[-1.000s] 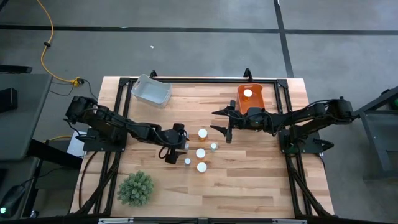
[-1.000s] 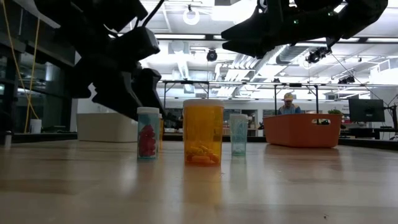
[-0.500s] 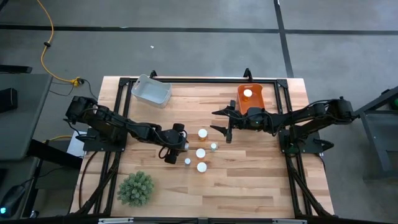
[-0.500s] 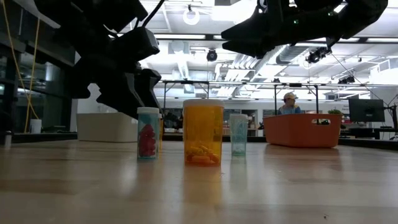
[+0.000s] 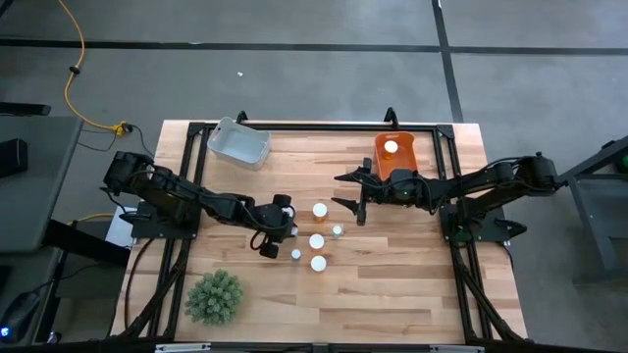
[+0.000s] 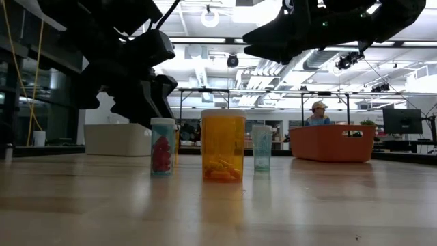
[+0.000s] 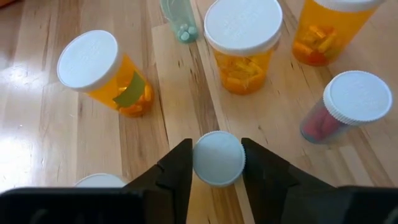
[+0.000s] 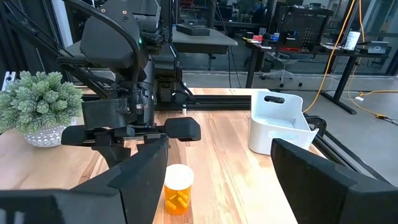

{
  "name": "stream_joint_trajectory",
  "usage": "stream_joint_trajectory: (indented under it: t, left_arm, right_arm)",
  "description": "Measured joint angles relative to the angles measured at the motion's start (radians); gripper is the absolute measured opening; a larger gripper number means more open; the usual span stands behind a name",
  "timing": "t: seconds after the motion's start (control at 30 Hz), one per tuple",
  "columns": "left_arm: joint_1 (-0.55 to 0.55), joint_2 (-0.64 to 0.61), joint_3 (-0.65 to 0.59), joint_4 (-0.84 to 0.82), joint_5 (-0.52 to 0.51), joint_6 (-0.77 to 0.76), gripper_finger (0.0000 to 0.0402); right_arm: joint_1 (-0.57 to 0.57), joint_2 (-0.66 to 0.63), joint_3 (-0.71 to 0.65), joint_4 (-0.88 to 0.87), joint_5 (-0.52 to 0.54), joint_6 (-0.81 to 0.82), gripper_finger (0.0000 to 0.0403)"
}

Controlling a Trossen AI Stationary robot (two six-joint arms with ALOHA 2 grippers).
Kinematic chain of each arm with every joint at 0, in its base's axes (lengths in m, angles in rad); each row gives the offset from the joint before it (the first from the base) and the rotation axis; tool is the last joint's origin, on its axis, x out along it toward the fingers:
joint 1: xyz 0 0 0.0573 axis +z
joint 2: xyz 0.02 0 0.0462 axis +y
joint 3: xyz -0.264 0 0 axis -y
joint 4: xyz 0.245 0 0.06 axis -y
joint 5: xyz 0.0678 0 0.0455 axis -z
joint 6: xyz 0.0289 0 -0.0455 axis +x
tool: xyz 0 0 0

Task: Pick and place medicine bottles into bin by pill shape (circle, oval)
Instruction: Put the top left blue tablet bottle into the gray bin

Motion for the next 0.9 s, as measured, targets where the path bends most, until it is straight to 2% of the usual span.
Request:
stream_joint_trajectory:
  t: [0.27,0.47,0.67,0.9]
  left_arm:
    - [0.000,-0.026,0.000,-0.002,-0.003,0.000,0.0109]
    - [0.000,-0.136,0.000,-0.009,-0.004,-0.018,0.0106]
    - [-0.002,-0.260,0.000,-0.008,0.067,-0.085,0.0108]
    - [-0.002,-0.315,-0.022,0.018,0.070,-0.113,0.0110]
  right_arm:
    - [0.000,0.000,0.000,-0.001,0.000,0.000,0.0279]
    - [0.000,0.000,0.000,-0.006,0.000,0.000,0.0279]
    - [0.000,0.000,0.000,-0.009,0.000,0.003,0.0279]
    - [0.000,0.000,0.000,-0.019,0.000,0.003,0.0279]
